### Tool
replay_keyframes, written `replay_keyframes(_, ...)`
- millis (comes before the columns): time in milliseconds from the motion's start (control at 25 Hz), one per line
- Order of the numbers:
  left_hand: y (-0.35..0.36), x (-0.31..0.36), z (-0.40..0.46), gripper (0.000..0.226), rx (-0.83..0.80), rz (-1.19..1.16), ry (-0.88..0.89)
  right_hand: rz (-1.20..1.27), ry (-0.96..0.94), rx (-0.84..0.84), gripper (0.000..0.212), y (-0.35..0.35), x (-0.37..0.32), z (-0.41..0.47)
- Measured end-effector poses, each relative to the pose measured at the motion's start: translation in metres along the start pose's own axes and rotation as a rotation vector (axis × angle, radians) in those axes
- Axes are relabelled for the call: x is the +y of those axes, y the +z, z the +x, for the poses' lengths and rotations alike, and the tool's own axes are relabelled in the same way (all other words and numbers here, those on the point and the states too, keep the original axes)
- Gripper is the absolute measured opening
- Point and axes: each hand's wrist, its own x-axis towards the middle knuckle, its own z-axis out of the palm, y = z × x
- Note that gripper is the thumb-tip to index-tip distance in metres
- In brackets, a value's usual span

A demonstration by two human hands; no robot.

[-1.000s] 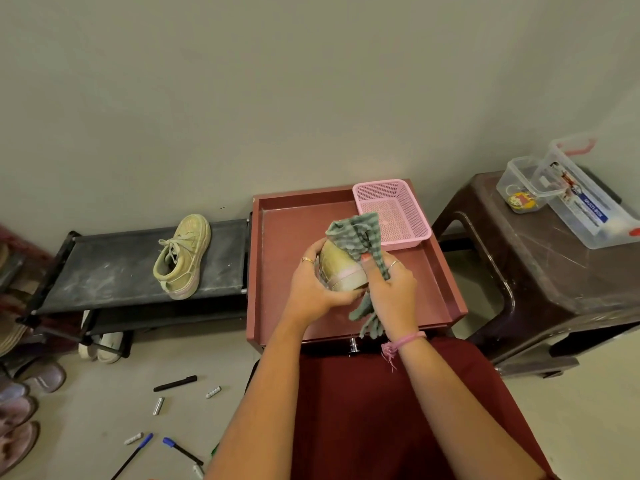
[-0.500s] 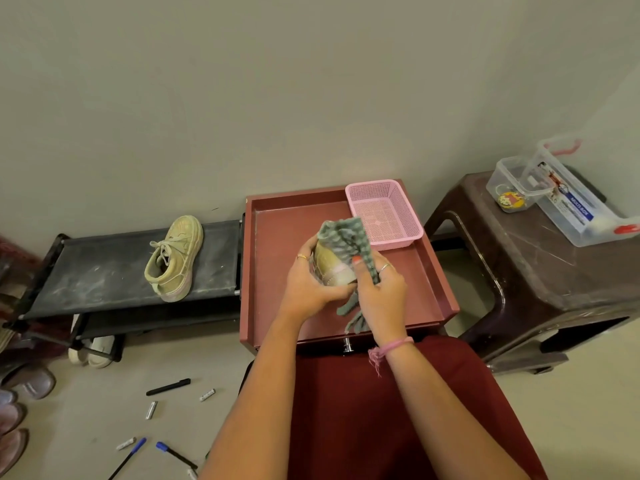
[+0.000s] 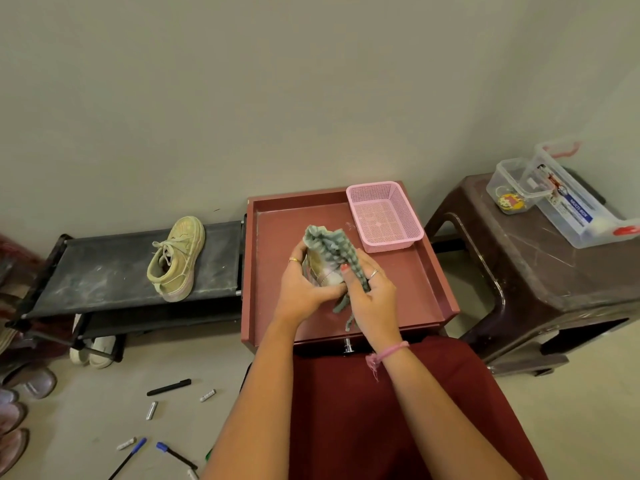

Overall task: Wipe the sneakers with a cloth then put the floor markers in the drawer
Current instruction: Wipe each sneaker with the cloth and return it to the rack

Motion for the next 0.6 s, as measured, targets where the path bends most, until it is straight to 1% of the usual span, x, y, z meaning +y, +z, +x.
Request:
replay_keyframes(80, -0.008, -0.002, -0.003, 0.09, -0.014, 0.022, -0.007, 0.282, 0.255, 0.031, 0.019, 0.003, -0.002, 0.008)
replay_keyframes(120, -0.012, -0.005, -0.004, 0.092, -0.021, 0.024, -0.009, 0.374, 0.367, 0.058, 0.018, 0.004, -0.002, 0.011)
replay_keyframes(160, -0.017, -0.007, -0.006, 0.093, -0.027, 0.034, -0.009, 0.404, 0.404, 0.063, 0.017, 0.006, -0.003, 0.01)
replay_keyframes(200, -0.021, -0.008, -0.007, 0.093, -0.031, 0.048, -0.002, 0.353, 0.382, 0.041, 0.016, 0.007, -0.004, 0.007)
replay_keyframes(240, -0.026, -0.009, -0.008, 0.092, -0.031, 0.064, -0.004, 0.244, 0.288, -0.024, 0.019, 0.009, -0.005, 0.0)
replay_keyframes(320, -0.035, -0.012, -0.01, 0.083, -0.024, 0.09, -0.009, -0.107, -0.059, -0.205, 0.032, 0.015, -0.003, -0.015)
replay_keyframes(360, -0.038, -0.014, -0.011, 0.074, -0.024, 0.088, -0.009, -0.218, -0.189, -0.254, 0.037, 0.018, -0.001, -0.018)
replay_keyframes(400, -0.039, -0.014, -0.012, 0.065, -0.015, 0.088, -0.007, -0.246, -0.242, -0.258, 0.039, 0.021, -0.003, -0.018)
replay_keyframes(440, -0.04, -0.014, -0.013, 0.061, 0.011, 0.098, 0.0, -0.213, -0.213, -0.218, 0.039, 0.025, -0.004, -0.014)
replay_keyframes(480, -0.041, -0.013, -0.014, 0.064, 0.038, 0.104, -0.001, -0.153, -0.157, -0.174, 0.037, 0.03, -0.008, -0.009)
replay_keyframes(520, -0.043, -0.012, -0.015, 0.072, 0.049, 0.088, -0.012, -0.103, -0.08, -0.131, 0.034, 0.035, -0.011, -0.003)
replay_keyframes(600, -0.048, -0.014, -0.016, 0.087, 0.042, 0.079, -0.033, -0.047, 0.072, -0.101, 0.02, 0.042, -0.018, 0.007)
